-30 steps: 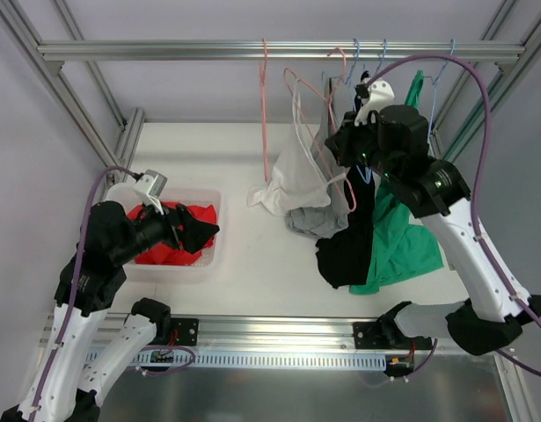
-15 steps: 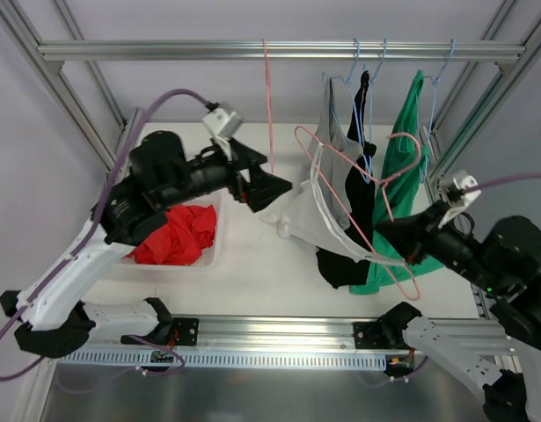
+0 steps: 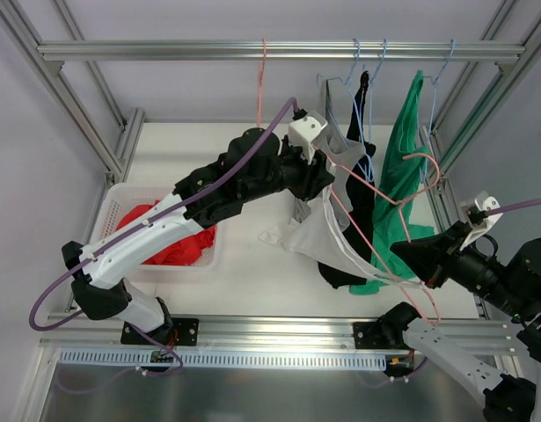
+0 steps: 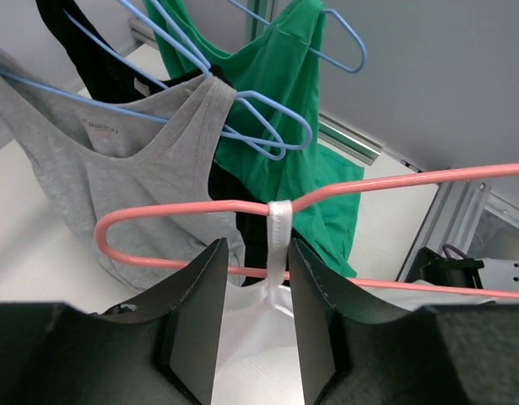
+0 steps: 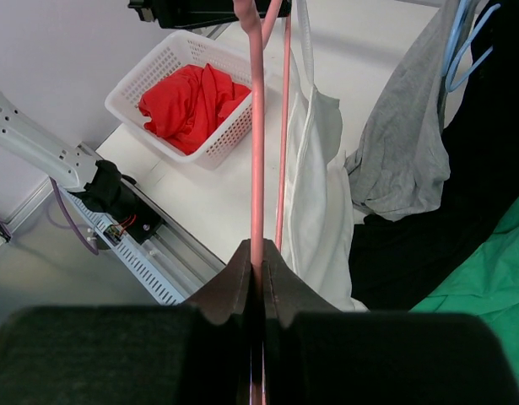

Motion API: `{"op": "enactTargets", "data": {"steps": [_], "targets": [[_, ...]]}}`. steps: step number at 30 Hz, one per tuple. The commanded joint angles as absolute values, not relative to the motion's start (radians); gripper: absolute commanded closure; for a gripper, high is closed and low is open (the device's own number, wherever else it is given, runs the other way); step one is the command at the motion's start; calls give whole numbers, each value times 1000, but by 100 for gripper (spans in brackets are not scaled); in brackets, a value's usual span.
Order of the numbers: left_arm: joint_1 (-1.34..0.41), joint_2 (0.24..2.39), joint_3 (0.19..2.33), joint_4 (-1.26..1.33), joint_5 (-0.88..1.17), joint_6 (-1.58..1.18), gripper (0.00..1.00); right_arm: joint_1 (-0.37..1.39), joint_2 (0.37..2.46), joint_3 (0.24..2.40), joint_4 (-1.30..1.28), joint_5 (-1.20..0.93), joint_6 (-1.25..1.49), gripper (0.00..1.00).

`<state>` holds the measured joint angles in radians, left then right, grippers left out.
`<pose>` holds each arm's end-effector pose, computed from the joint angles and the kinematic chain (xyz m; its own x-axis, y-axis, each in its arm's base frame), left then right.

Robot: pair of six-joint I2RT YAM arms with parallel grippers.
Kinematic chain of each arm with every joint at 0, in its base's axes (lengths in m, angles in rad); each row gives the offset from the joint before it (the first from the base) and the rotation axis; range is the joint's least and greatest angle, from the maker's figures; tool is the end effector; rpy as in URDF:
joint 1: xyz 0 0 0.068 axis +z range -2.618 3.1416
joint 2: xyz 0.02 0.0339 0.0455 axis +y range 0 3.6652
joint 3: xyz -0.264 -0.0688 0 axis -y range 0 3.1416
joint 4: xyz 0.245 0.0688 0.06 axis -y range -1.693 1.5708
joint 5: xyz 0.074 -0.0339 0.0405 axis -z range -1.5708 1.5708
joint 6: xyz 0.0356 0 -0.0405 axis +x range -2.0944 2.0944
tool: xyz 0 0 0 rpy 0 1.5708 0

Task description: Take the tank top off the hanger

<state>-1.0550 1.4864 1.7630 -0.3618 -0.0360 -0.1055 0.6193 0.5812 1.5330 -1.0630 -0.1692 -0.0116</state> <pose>0.1620 -0.2832 0.4919 -0.1314 0.0184 -0.9912 0.8425 0.5290 -0.1019 -0.0026 0.0055 0.4807 -0.0821 -0.0726 -0.9940 -0.7095 0.7047 0.0072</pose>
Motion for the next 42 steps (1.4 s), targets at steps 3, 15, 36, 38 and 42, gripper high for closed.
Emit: {"op": "enactTargets", "data": {"steps": [3, 15, 36, 38, 42], "targets": [[-1065, 1496, 1798, -304, -86, -77, 69, 623, 563, 1574, -1054, -183, -3, 100], [-1066, 1424, 1733, -285, -222, -118, 100, 624, 548, 1542, -1086, -196, -57, 100], [-1088, 1082, 1110, -10, 298, -186, 100, 621, 249, 1018, -102, -232, 13, 100], [-1120, 1074, 1060, 27, 354, -187, 100, 621, 264, 822, 379, -206, 95, 100], [-1163, 1110, 985, 51, 353, -202, 100, 623, 411, 657, 992, -88, 131, 100]]}}
